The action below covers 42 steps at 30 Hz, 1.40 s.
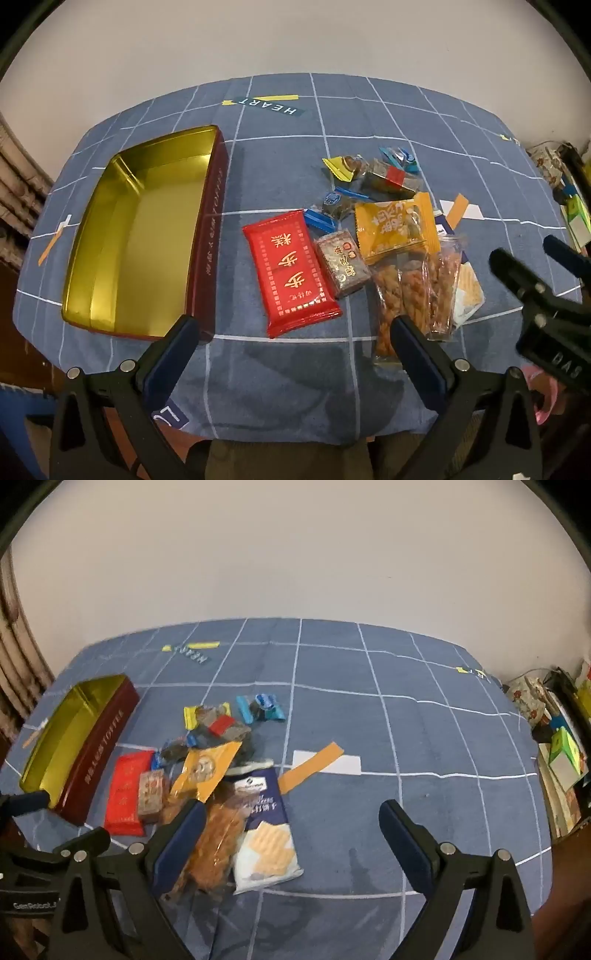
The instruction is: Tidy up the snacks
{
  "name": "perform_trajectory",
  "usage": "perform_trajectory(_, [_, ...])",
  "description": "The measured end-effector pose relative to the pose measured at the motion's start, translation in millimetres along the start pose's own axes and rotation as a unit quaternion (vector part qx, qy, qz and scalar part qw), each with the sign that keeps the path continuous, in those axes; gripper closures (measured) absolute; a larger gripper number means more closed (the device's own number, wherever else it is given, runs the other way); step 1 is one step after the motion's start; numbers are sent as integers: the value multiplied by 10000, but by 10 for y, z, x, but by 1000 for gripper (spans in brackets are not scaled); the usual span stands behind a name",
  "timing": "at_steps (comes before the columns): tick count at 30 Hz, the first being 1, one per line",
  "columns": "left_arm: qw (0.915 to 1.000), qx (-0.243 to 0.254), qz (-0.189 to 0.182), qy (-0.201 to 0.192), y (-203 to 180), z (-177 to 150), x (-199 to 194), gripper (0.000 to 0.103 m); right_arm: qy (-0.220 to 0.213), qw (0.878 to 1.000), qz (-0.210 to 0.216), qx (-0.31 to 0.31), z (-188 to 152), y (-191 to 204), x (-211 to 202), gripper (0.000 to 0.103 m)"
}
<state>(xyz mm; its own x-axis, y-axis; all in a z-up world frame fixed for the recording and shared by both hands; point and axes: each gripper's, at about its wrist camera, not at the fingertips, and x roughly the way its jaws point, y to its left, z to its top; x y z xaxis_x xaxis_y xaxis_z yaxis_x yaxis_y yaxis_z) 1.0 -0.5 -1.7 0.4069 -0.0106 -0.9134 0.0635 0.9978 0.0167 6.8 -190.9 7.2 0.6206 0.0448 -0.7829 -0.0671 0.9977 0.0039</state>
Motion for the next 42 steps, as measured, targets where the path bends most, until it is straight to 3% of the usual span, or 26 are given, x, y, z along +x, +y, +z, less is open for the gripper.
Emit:
perform_trajectory(5, [10000, -63, -72, 5, 77, 5, -67, 0, -277, 9996, 68, 2, -154, 34, -120, 6])
perform_trajectory(8, [9999, -134, -95, 49, 187, -5, -58, 0, -193, 9998, 36, 0, -251, 48, -200, 6])
perform_trajectory(11, [9998, -176, 18, 36, 134, -46, -38, 0, 160, 9998, 123, -34, -68, 71, -46, 6])
perform_trajectory(42, [9997, -135, 49, 179, 121, -77, 53, 3, 125, 9986, 168, -477, -103, 229, -2, 6])
